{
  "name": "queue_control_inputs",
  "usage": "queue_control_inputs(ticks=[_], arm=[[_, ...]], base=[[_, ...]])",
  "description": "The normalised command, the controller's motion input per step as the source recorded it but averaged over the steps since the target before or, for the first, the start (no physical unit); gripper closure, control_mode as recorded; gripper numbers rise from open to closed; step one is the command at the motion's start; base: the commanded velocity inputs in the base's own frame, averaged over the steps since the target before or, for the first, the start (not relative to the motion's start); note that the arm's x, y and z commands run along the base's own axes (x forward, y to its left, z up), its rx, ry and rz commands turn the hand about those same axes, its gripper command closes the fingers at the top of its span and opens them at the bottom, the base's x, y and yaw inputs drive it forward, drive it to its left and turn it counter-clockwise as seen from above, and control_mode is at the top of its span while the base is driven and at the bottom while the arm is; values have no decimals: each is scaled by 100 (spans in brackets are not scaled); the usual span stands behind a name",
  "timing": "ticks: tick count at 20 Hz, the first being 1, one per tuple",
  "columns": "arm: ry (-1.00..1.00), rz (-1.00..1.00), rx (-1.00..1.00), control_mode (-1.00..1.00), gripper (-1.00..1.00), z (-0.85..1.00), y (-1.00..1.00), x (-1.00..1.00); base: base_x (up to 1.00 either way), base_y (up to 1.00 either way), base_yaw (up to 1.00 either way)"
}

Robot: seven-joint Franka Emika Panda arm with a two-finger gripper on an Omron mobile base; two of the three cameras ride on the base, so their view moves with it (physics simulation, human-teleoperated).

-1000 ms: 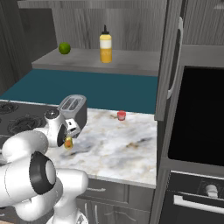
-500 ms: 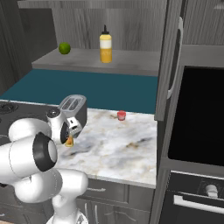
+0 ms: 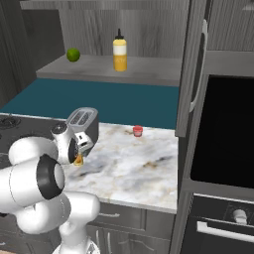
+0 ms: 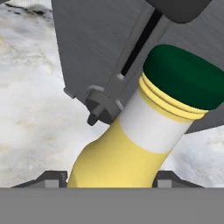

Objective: Pick the mustard and mustard from the counter and place them in the cabinet.

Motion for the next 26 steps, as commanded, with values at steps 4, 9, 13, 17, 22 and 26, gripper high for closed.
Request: queue_control_inputs(ticks=[4,9,13,17,22,26], arm=[[-11,-2,0,-100,100,57,0,-56],[-7,-6,0,-100,100,61,0,-40],[-2,-9,0,-100,100,71,0,-17],[0,-9,0,-100,100,76,0,-10],[0,-8,0,-100,100,76,0,-8],[0,-3,2,-100,100,76,0,-9]], base=[[0,0,0],[0,0,0],[0,0,0],[0,0,0],[0,0,0],[0,0,0]])
